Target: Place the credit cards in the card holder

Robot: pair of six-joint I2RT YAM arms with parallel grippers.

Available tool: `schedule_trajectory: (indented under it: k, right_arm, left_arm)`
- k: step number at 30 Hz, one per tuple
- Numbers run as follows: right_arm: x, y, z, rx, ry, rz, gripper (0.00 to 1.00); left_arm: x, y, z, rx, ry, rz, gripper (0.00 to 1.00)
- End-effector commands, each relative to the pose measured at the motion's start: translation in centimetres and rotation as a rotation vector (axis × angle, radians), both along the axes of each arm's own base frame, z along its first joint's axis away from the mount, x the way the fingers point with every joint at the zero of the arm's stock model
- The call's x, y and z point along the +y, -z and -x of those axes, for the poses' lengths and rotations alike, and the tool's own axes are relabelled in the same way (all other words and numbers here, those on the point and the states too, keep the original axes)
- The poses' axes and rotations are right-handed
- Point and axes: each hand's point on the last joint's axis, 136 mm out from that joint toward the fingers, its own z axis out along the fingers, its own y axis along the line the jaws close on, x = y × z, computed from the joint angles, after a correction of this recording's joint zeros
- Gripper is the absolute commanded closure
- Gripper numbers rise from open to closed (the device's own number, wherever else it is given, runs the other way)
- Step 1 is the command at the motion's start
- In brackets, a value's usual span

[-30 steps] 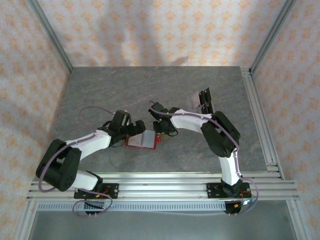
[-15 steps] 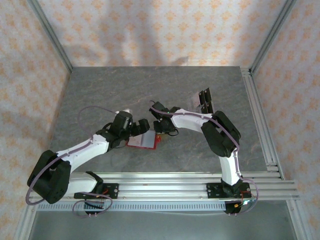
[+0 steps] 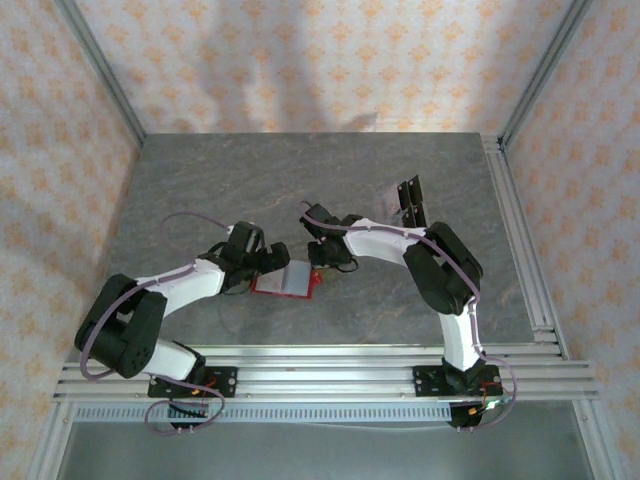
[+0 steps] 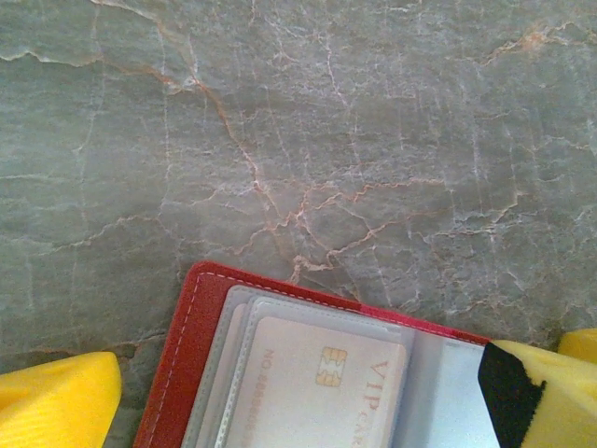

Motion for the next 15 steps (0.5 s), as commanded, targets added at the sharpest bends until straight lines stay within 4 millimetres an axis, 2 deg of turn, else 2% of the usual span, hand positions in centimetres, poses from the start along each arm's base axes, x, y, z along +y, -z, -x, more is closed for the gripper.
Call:
schedule_trajectory:
  k: [1,5,11,15]
  right_arm:
    - [-1.4,1.9,-0.7,-0.012,0.027,0.044,0.9]
    - [-1.3,1.9,-0.7,-0.01,0.026,0.042,0.9]
    - [-1.1,2.0,-0.9,-0.006,0.024,0.041,0.92]
    - [-0.9,2.2,-1.0,-0.004,0.025,0.041,0.92]
  left_arm:
    - [0.1,0.7,0.0,-0.008,0.019,-0.008,0.0]
    - [-0.8,0.7,0.1,-0.011,0.035,0.046,0.0]
    - [-2.8,-1.6,0.3,-0.067,0.075,0.139,0.0]
    - [-3.7,-2.0,0.7,-0.075,0.092,0.153,0.0]
